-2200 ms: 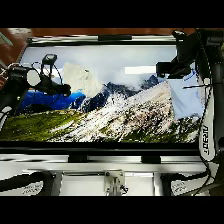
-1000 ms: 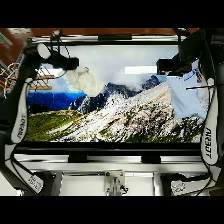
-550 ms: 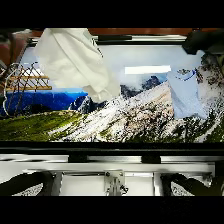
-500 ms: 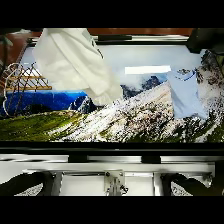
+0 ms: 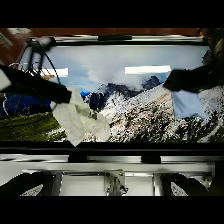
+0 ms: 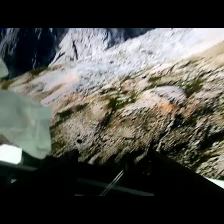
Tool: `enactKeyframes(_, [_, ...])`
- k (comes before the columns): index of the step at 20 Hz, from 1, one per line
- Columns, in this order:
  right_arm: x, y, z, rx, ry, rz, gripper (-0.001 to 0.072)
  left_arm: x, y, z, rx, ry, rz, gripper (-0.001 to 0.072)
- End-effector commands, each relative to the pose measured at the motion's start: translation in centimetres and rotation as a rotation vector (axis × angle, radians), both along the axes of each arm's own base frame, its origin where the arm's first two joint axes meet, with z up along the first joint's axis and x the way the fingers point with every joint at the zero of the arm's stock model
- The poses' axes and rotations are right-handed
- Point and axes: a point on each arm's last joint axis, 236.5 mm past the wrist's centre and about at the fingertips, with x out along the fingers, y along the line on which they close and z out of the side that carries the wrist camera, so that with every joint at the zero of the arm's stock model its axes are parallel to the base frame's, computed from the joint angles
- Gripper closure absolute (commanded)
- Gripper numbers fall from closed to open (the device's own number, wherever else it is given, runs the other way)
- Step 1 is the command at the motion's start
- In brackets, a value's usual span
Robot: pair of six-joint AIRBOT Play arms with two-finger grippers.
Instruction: Fold the shirts.
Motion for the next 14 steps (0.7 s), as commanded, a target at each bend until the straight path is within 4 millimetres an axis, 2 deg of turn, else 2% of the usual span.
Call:
enactKeyframes(1, [-2.8, 4.6, -9.5, 0.073, 0.216, 0.086, 0.0134, -3.3, 2.4, -8.5, 0.136, 0.218, 0.032, 0.0673])
enactKeyframes(2, [-3.7, 6.0, -12.0, 0.063, 0.238, 0.127, 0.0133, -3.7, 3.3, -9.6, 0.168, 0.247, 0.056, 0.0656])
enactKeyframes(3, [-4.4, 7.2, -13.8, 0.056, 0.251, 0.158, 0.0117, -3.8, 4.1, -10.0, 0.187, 0.264, 0.079, 0.0464])
enactKeyframes(4, [-5.0, 8.2, -15.4, 0.051, 0.263, 0.179, 0.0039, -3.8, 4.9, -9.9, 0.204, 0.269, 0.094, 0.0178])
enactKeyframes(5, [-5.4, 8.9, -16.5, 0.043, 0.28, 0.2, 0.0039, -3.7, 6.0, -9.4, 0.223, 0.26, 0.116, 0.0057])
enactKeyframes(8, [-6.0, 10.2, -18.9, 0.05, 0.364, 0.22, 0.0039, -3.6, 9.7, -7.3, 0.246, 0.205, 0.162, 0.0052])
enactKeyframes(10, [-6.3, 11.2, -20.1, 0.082, 0.415, 0.237, 0.0039, -4.9, 11.8, -7.4, 0.231, 0.221, 0.221, 0.005])
enactKeyframes(12, [-6.6, 12.1, -21.0, 0.116, 0.46, 0.248, 0.004, -7.8, 13.0, -9.9, 0.201, 0.299, 0.26, 0.0041])
enactKeyframes(14, [-6.7, 12.8, -21.6, 0.142, 0.485, 0.255, 0.0039, -10.8, 12.6, -13.4, 0.127, 0.378, 0.299, 0.0041])
